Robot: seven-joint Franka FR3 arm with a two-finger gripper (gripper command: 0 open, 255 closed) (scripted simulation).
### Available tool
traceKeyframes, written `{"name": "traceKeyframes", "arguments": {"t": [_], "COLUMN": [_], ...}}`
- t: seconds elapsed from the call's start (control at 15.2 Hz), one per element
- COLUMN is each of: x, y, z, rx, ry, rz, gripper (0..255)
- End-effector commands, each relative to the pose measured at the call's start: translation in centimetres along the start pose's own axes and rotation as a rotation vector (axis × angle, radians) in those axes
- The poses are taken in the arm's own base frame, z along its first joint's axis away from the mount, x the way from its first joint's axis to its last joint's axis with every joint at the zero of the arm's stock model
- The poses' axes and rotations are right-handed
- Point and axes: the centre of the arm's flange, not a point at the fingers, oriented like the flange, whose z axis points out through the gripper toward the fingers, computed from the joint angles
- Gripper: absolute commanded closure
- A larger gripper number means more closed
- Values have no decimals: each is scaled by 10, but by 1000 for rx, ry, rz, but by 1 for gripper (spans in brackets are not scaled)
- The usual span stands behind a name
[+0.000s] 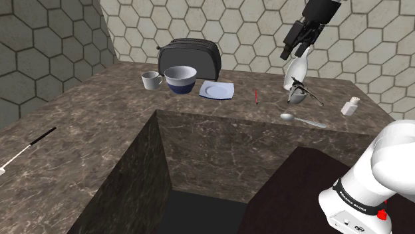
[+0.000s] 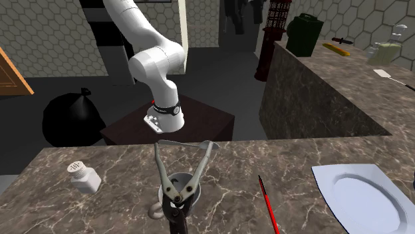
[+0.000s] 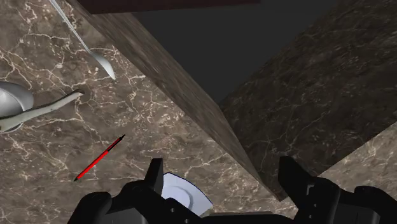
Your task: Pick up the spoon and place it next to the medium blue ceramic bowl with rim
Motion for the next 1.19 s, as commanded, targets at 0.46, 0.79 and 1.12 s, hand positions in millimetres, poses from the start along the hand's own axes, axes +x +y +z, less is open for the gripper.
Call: {"name": "traceKeyframes", "arguments": {"t": [0.46, 0.79, 1.12], "x": [-30, -49, -65], "y": [50, 88, 128], "z": [67, 114, 160], "rx": [-11, -18, -26], "ry": [-47, -80, -113], "rz": [-137, -235, -333], "gripper": [0, 0, 0]}}
